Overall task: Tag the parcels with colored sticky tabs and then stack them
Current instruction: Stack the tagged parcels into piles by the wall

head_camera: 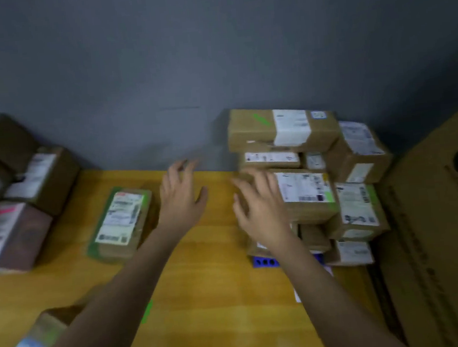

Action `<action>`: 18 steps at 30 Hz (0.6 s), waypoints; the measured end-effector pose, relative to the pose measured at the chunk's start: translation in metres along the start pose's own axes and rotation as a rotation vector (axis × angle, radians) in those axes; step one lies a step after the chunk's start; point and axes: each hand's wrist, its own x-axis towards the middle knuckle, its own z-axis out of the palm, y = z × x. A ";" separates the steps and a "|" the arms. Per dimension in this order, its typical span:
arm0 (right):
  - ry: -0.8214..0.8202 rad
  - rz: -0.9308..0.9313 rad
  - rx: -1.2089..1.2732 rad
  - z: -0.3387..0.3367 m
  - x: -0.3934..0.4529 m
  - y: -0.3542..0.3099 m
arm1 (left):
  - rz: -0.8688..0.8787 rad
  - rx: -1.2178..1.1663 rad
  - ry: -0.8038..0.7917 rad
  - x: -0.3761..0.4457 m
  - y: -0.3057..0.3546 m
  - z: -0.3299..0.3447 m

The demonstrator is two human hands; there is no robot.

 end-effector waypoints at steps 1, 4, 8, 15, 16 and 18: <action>-0.043 -0.014 0.040 0.018 -0.002 -0.021 | -0.095 0.019 -0.019 -0.016 -0.027 -0.007; -0.279 0.046 0.187 0.077 -0.006 -0.081 | -0.423 0.102 -0.093 -0.050 -0.103 -0.024; -0.797 0.427 0.322 0.143 -0.006 -0.131 | -0.718 0.151 -0.328 -0.065 -0.162 -0.031; -0.895 0.722 0.344 0.183 -0.042 -0.152 | -0.746 0.133 -0.650 -0.053 -0.180 -0.022; -0.850 0.723 0.339 0.180 -0.046 -0.154 | -0.719 0.148 -0.652 -0.051 -0.180 -0.025; -0.791 0.710 0.300 0.170 -0.056 -0.162 | -0.674 0.140 -0.645 -0.050 -0.185 -0.039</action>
